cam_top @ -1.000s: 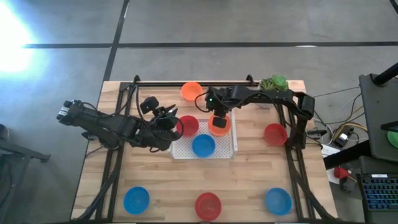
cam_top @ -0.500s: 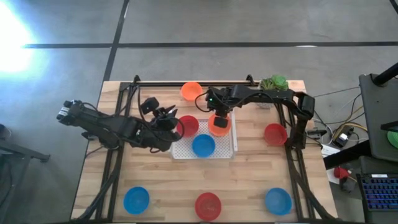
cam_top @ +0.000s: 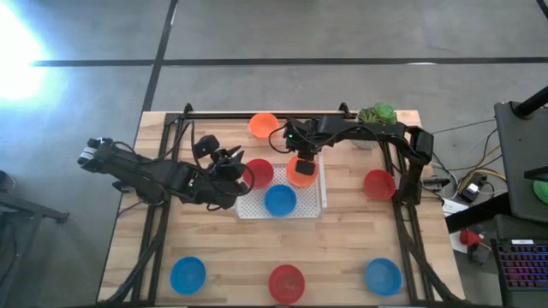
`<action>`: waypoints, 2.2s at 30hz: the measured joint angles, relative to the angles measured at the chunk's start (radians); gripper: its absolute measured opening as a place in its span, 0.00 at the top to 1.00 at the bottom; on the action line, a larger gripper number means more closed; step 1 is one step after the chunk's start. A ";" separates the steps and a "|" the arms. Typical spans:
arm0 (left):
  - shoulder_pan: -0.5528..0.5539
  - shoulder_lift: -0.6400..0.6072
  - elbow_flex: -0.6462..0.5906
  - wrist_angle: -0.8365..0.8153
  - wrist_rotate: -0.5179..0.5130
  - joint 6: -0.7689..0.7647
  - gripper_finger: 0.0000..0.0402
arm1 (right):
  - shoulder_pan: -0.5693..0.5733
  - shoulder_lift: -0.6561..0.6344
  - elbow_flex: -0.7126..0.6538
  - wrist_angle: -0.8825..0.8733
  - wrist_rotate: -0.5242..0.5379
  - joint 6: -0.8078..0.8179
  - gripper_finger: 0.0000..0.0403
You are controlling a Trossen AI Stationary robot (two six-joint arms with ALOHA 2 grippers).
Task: Pick & Place Mini bowls
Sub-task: Stack the bottom orange bowl on top of the orange bowl on the shelf
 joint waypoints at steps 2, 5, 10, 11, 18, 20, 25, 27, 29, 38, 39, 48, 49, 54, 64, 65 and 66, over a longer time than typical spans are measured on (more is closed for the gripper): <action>0.000 0.000 0.000 0.000 0.000 0.000 0.81 | -0.001 0.000 0.004 -0.016 0.000 0.001 0.84; 0.001 0.000 0.000 0.000 0.000 0.000 0.81 | -0.001 0.000 0.002 -0.029 0.000 0.003 0.84; 0.001 0.000 0.000 0.002 0.000 0.001 0.81 | -0.002 0.001 -0.016 -0.038 0.003 0.003 0.84; 0.001 0.000 0.000 0.002 0.000 0.001 0.81 | -0.002 0.001 -0.021 -0.038 0.004 0.003 0.84; 0.001 0.000 0.000 0.002 0.000 0.001 0.81 | -0.002 0.002 -0.054 -0.020 0.030 -0.001 0.84; 0.001 0.000 0.000 0.002 0.000 0.001 0.81 | -0.002 0.002 -0.054 -0.018 0.031 -0.001 0.84; 0.001 0.000 0.000 0.002 0.000 0.002 0.81 | -0.001 0.000 -0.022 -0.023 0.031 -0.001 0.84; 0.001 0.000 0.000 0.002 0.000 0.002 0.81 | -0.001 -0.001 -0.009 -0.021 0.033 -0.001 0.84; 0.001 0.000 0.000 0.002 0.000 0.002 0.81 | -0.003 -0.001 -0.007 -0.013 0.042 -0.002 0.84; 0.001 0.000 0.000 0.002 0.000 0.002 0.81 | -0.011 0.001 -0.052 0.024 0.102 0.011 0.84; 0.001 0.000 0.000 0.002 0.000 0.002 0.81 | -0.011 0.002 -0.061 0.032 0.101 0.011 0.84; 0.001 0.000 0.000 0.002 0.000 0.002 0.81 | -0.010 0.003 -0.093 0.074 0.101 0.005 0.84; 0.001 0.000 0.000 0.002 0.000 0.002 0.81 | -0.010 0.003 -0.086 0.072 0.101 0.007 0.84; 0.001 0.000 0.001 0.002 0.000 0.001 0.81 | -0.009 0.001 -0.040 0.064 0.101 0.007 0.84; 0.000 -0.002 0.001 -0.003 0.000 -0.031 0.81 | -0.007 -0.041 0.020 0.048 0.102 -0.001 0.84; 0.000 -0.004 0.001 -0.008 0.000 -0.034 0.81 | -0.006 -0.053 0.020 0.046 0.102 -0.001 0.84; 0.000 -0.006 0.001 -0.011 0.000 -0.040 0.81 | -0.006 -0.066 0.020 0.044 0.103 -0.001 0.84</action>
